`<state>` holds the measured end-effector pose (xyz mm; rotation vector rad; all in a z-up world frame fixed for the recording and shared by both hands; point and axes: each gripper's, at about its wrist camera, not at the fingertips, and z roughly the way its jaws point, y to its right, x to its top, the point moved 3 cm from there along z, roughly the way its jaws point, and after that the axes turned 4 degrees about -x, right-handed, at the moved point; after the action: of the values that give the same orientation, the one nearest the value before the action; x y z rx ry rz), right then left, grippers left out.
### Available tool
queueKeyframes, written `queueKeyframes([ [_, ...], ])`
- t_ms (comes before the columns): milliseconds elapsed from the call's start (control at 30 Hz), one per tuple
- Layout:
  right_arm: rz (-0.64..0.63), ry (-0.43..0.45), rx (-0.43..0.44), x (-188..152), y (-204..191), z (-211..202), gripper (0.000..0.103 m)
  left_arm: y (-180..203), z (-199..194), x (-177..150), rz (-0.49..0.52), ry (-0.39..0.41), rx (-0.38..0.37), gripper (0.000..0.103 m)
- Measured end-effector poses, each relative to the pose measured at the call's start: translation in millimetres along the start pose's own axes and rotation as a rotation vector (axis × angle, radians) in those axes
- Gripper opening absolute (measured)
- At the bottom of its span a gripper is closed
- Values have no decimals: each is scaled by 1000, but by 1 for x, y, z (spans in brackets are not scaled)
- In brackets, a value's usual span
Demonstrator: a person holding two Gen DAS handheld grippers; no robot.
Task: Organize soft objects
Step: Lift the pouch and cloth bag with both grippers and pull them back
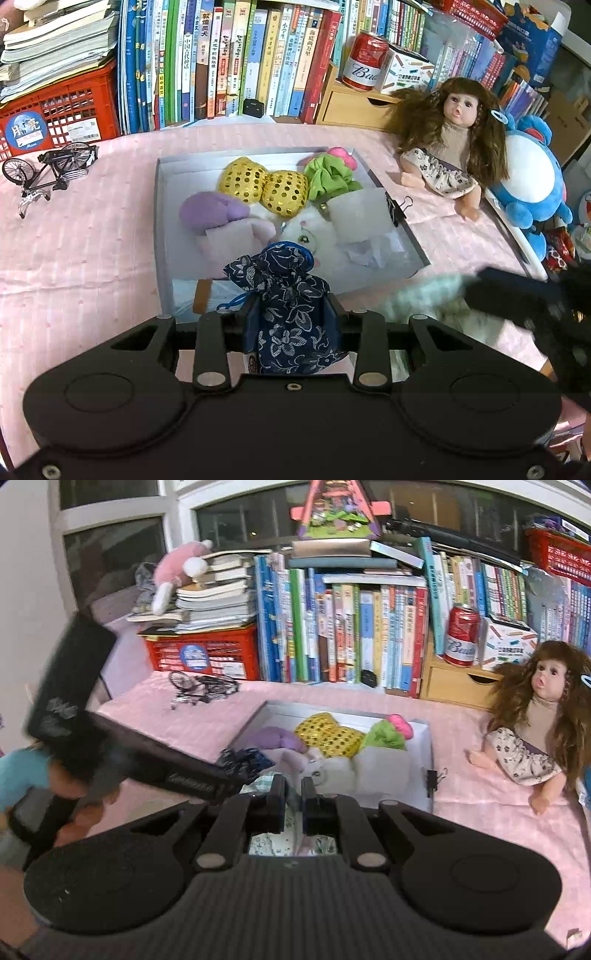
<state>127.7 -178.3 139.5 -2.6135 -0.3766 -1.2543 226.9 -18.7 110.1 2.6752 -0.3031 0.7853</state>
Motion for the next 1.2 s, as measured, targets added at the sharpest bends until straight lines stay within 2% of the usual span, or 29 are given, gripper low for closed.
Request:
queueKeyframes([
  [167, -33, 13, 45, -18, -12, -23, 12, -4, -8, 1, -4, 27, -13, 34],
  [367, -31, 45, 38, -59, -22, -33, 12, 7, -35, -16, 31, 140, -60, 34],
  [500, -19, 111, -25, -93, -24, -34, 14, 18, -55, -40, 71, 209, -101, 34],
  [633, 40, 115, -37, -131, -25, -28, 16, 26, -72, -70, 113, 302, -77, 34],
  [733, 67, 110, -100, -159, -22, -23, 16, 33, -85, -104, 121, 372, -70, 34],
  [867, 83, 124, -137, -177, -18, -21, 21, 43, -95, -148, 169, 418, -49, 34],
  [900, 86, 133, -132, -179, -16, -22, 23, 45, -95, -156, 183, 419, -41, 34],
  [1000, 108, 197, -149, -183, -12, -26, 59, 51, -87, -178, 206, 400, -13, 34],
  [1067, 98, 235, -174, -184, -11, -26, 75, 52, -77, -189, 214, 380, 11, 34],
  [1100, 81, 240, -183, -184, -11, -24, 81, 51, -70, -195, 213, 366, 25, 34],
  [1200, 75, 235, -198, -183, -7, -11, 85, 49, -54, -206, 198, 331, 46, 34],
])
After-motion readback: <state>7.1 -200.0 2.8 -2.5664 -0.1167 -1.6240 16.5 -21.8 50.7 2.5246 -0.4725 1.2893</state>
